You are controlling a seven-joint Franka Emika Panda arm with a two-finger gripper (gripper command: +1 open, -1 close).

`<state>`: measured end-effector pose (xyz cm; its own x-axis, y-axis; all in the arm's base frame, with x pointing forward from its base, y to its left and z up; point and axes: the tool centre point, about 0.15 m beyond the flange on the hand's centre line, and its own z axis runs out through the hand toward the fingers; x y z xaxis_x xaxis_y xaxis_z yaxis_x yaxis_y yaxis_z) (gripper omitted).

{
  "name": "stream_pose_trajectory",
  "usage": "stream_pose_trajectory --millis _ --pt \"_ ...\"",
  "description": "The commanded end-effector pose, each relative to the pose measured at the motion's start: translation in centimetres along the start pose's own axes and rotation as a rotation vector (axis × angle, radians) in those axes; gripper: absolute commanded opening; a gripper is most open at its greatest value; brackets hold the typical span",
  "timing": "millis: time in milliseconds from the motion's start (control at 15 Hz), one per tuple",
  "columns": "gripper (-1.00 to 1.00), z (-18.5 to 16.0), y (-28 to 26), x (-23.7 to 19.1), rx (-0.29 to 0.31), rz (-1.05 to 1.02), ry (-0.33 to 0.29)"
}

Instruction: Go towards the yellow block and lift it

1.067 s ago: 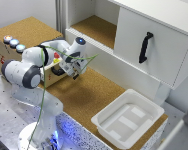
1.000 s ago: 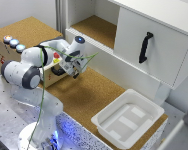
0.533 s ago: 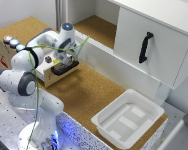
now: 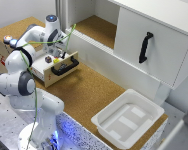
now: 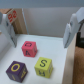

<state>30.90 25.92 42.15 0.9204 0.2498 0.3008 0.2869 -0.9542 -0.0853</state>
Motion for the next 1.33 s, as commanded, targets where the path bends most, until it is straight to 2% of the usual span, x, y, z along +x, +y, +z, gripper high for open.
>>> stream_pose_trajectory --millis 0,67,267,467,1000,1067,1267 --pt "1.0 4.6 -1.9 1.4 -0.033 0.129 -0.161" --pt "1.0 5.5 -1.9 1.3 -0.025 0.147 -0.172" --pt "1.0 7.2 -1.4 1.2 -0.055 0.196 -0.185" --pt "1.0 9.1 0.2 0.9 -0.016 0.293 -0.199" --pt "1.0 10.9 0.7 0.5 -0.052 0.361 -0.203" --pt "-1.0 10.8 0.4 0.4 -0.061 0.352 -0.204" --pt "-1.0 11.2 -0.2 -0.1 -0.074 0.333 -0.215"
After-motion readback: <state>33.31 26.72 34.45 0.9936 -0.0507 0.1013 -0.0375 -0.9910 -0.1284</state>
